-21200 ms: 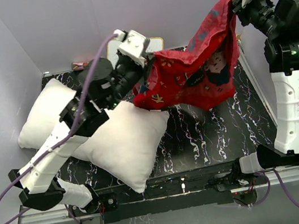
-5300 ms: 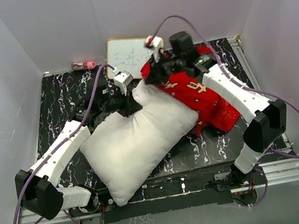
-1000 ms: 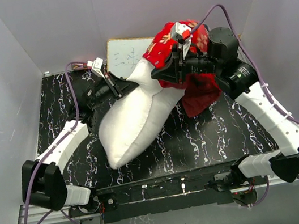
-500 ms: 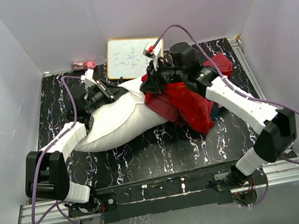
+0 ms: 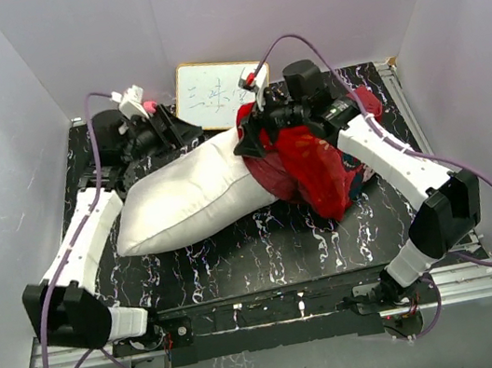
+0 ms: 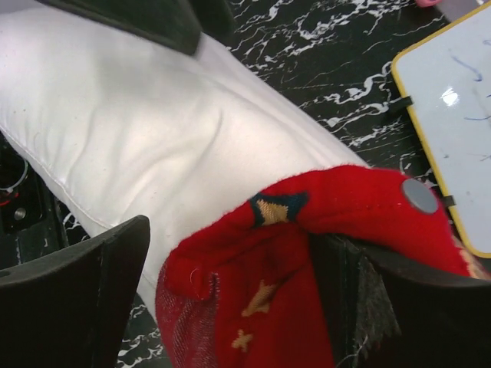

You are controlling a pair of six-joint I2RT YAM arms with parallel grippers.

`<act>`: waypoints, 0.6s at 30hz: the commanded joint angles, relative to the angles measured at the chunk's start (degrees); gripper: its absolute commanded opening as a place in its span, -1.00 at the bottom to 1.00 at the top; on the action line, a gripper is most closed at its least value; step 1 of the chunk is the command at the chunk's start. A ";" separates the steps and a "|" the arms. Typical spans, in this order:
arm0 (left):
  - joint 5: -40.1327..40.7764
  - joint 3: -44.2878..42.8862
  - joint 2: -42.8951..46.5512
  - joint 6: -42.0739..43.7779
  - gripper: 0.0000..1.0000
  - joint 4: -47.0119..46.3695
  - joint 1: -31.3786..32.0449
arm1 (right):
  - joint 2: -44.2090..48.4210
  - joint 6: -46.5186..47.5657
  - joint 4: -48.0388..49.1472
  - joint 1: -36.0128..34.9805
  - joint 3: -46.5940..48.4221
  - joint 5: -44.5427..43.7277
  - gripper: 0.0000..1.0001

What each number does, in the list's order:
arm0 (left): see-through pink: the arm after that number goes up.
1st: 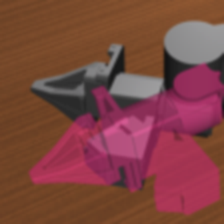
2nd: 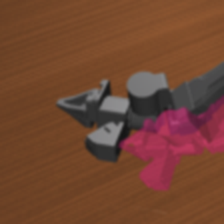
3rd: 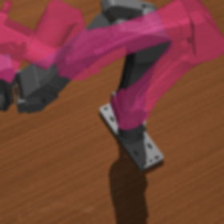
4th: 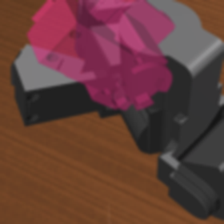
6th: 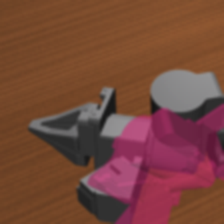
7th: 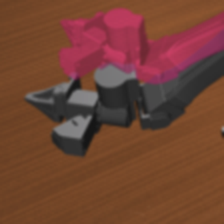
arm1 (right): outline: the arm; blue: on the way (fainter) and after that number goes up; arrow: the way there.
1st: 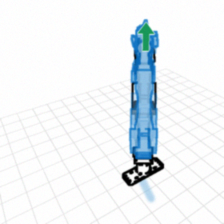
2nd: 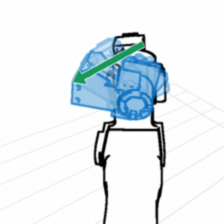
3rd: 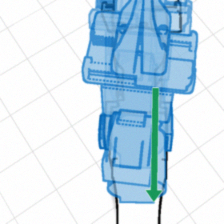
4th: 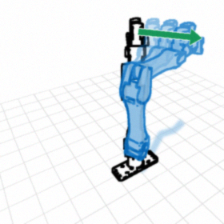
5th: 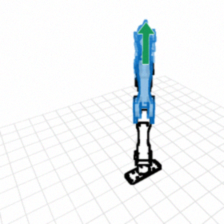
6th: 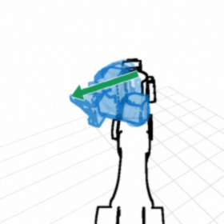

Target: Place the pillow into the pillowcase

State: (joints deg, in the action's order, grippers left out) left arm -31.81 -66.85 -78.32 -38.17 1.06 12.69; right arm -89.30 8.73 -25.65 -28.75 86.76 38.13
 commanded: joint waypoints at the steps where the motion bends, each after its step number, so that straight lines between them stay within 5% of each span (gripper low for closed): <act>1: 3.88 -11.63 7.08 22.44 0.50 19.17 -0.39 | -0.19 2.51 0.71 3.15 4.51 2.93 0.76; 6: 1.03 -14.88 12.03 40.27 0.68 26.58 2.34 | -4.33 -0.46 0.35 4.55 4.97 -1.48 0.58; 13: 24.98 -10.39 14.58 56.05 0.88 37.81 24.28 | -9.70 -1.05 -0.39 5.81 8.63 -3.07 0.40; 18: 31.11 -10.48 9.98 61.02 0.95 40.90 30.58 | -10.37 -1.02 -0.42 5.81 9.64 -3.64 0.40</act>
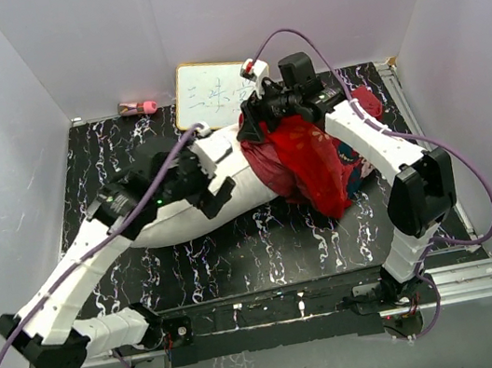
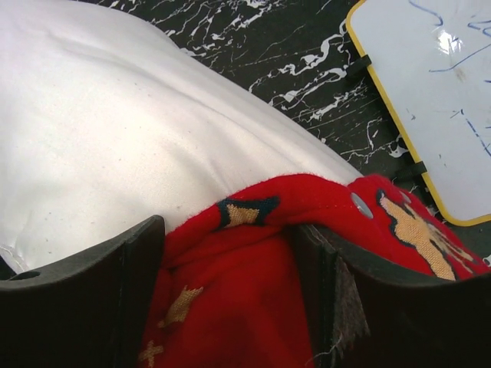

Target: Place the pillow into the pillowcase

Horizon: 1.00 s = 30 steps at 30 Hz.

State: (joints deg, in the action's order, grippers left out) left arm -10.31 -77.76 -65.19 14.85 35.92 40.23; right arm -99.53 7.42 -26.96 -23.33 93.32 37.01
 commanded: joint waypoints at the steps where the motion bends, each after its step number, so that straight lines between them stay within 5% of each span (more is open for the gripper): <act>1: 10.01 0.47 -4.24 8.79 0.95 6.51 3.29 | -0.93 0.31 0.88 0.39 3.16 -2.70 0.40; 9: 24.44 6.39 -12.84 13.90 0.89 4.39 3.13 | -1.53 1.28 0.73 0.49 3.27 -1.46 0.40; 11: 21.89 5.79 -15.30 12.44 0.28 3.69 2.31 | -1.20 2.23 0.28 0.50 3.32 -0.21 0.40; 13: 18.99 5.07 -16.56 9.68 -0.74 2.85 1.28 | -0.88 4.11 -0.75 0.48 3.59 1.67 0.41; 15: 14.04 4.28 -16.99 7.68 -1.00 2.58 0.48 | 0.90 6.40 -2.03 0.65 4.13 4.93 0.42; 19: -7.00 0.41 -15.09 0.63 -1.00 0.91 -3.24 | 3.94 11.01 -4.68 1.84 6.75 13.86 0.51; 21: -24.46 -2.10 -13.71 -5.29 -1.00 -2.04 -6.71 | 6.23 12.14 -4.45 2.69 8.20 16.61 0.55; 24: -42.20 -2.75 -11.53 -23.61 -1.00 -14.43 -11.18 | 9.33 11.75 -2.00 3.93 9.02 18.75 0.68; 30: -55.14 4.62 -10.18 -56.51 -1.00 -45.26 -16.15 | 13.33 9.45 1.75 4.94 9.98 19.43 0.99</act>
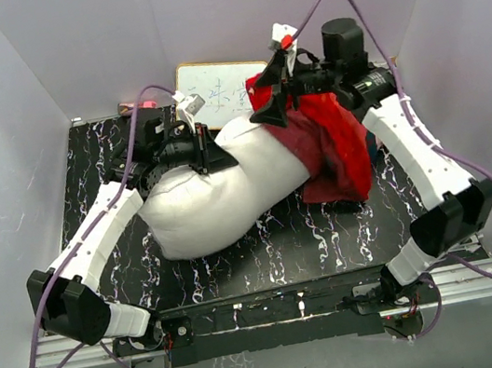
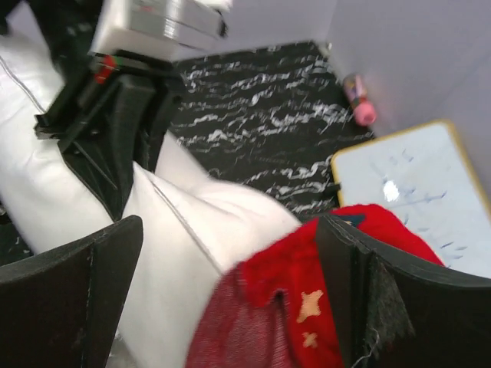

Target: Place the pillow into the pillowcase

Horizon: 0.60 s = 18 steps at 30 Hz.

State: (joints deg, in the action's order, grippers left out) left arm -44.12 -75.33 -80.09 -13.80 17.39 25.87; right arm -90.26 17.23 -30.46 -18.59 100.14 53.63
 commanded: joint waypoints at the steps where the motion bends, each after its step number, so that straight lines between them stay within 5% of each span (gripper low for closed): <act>1: -22.42 2.88 4.31 -31.21 -1.00 -29.97 -2.53 | 4.57 -0.37 5.26 0.46 3.21 2.59 0.98; 9: -24.64 9.72 4.10 -36.34 -1.00 -29.55 -7.74 | 11.55 2.43 3.95 7.61 -2.08 -0.41 0.98; 18: -24.46 10.53 3.40 -23.50 -1.00 -18.05 -12.13 | 18.64 12.54 -3.06 16.13 -21.01 -23.98 0.98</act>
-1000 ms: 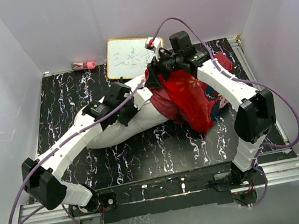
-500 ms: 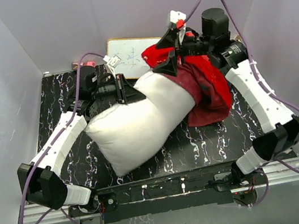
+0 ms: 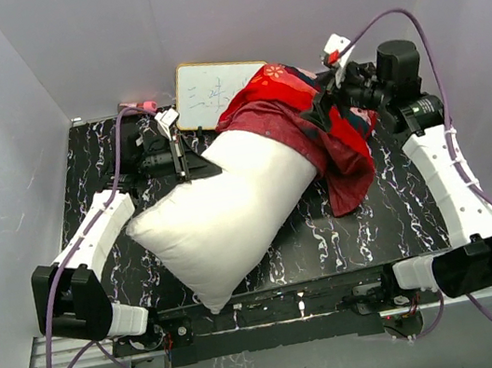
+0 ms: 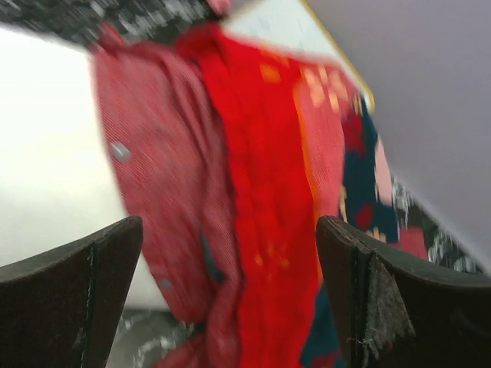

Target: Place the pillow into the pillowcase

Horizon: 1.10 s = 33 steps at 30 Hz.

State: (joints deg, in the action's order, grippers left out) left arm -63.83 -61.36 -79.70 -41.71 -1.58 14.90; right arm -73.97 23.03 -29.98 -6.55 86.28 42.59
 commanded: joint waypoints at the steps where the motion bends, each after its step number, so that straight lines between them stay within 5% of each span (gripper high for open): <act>1: -4.53 -4.22 2.67 5.56 -1.00 2.42 -1.31 | 3.19 8.25 -3.74 5.32 -9.75 -14.35 0.98; 14: -3.95 -7.19 1.57 11.49 -1.00 9.59 -2.48 | 2.52 15.65 -5.10 9.69 -23.70 -27.36 0.98; 15: -3.86 -7.32 1.57 11.88 -1.00 10.14 -2.59 | 1.30 16.17 -4.82 9.71 -22.77 -28.09 0.74; 17: -3.50 -7.94 0.06 13.30 -1.00 12.06 -2.73 | -1.29 16.98 -3.35 10.09 -17.70 -29.76 -0.27; 18: -3.19 -8.34 -0.05 14.39 -1.00 13.37 -2.85 | -2.71 17.61 -1.74 10.33 -15.27 -30.10 -0.58; 20: -2.64 -9.03 -0.46 16.66 -1.00 15.99 -3.08 | -6.22 19.51 2.73 10.44 -9.01 -31.50 -0.83; 23: -2.09 -9.19 -1.25 19.23 -1.00 18.21 -3.32 | -15.28 18.85 11.66 10.44 4.82 -34.76 -0.85; 27: -1.76 -8.24 -2.17 20.25 -1.00 18.76 -3.43 | -35.26 10.44 15.98 10.10 34.58 -42.46 -0.79; 30: -1.50 -7.47 -2.70 20.01 -1.00 18.16 -3.49 | -48.56 9.92 11.64 8.25 55.20 -49.30 0.08; 33: -1.25 -6.80 -2.74 19.47 -1.00 17.46 -3.51 | -51.03 13.30 7.90 6.91 57.39 -52.33 0.97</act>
State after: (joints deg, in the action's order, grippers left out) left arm -62.26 -67.53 -83.20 -22.57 16.49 11.62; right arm -123.09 35.16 -21.30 2.13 139.28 -1.52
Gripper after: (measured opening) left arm 0.068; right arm 0.798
